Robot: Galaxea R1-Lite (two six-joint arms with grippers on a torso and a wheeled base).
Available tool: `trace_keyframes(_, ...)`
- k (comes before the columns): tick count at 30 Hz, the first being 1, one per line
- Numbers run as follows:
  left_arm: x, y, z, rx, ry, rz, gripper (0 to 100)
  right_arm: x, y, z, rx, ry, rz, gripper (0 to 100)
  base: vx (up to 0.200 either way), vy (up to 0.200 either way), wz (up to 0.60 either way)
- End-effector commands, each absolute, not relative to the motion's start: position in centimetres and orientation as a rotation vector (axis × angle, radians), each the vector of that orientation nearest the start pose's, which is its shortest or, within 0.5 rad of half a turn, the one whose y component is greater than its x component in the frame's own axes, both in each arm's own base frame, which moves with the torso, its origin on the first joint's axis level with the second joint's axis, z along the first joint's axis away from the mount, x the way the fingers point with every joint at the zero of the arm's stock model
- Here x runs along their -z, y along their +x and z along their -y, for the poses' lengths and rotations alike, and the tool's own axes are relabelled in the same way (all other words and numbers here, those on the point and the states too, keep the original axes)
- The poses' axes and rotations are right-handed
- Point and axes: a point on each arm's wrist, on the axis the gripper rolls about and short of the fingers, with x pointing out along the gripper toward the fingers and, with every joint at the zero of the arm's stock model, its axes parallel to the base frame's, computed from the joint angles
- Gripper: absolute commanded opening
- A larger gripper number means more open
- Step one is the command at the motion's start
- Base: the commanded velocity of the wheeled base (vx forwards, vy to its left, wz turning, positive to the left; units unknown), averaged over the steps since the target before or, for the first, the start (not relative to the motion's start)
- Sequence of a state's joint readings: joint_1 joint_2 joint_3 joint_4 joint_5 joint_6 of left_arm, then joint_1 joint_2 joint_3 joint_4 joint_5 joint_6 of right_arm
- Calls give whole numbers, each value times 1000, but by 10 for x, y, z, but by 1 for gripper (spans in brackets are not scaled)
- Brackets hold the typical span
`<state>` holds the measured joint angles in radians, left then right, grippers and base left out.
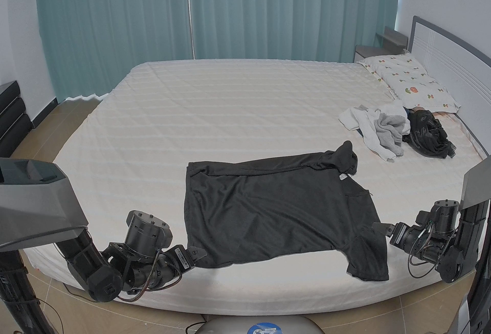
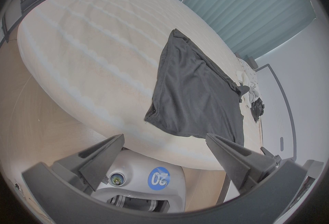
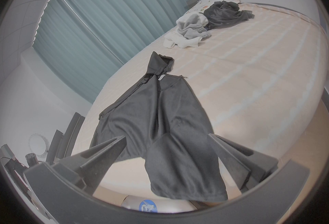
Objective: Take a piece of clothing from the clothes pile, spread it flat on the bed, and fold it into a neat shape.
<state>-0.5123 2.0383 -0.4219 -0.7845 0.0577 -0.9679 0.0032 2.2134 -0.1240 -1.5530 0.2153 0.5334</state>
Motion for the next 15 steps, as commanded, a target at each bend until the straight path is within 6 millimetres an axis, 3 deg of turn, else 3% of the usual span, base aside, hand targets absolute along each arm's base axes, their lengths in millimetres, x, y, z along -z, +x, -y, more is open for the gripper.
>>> trace_keyframes(1,1,250,139,-16,-653,-944,100,1,244,-3,-57,578,-581,100,0,0,0)
trace_keyframes(15,30,296,164,-94,-616,-849,100,-2,246,-5,-68,574,-565,100,0,0,0)
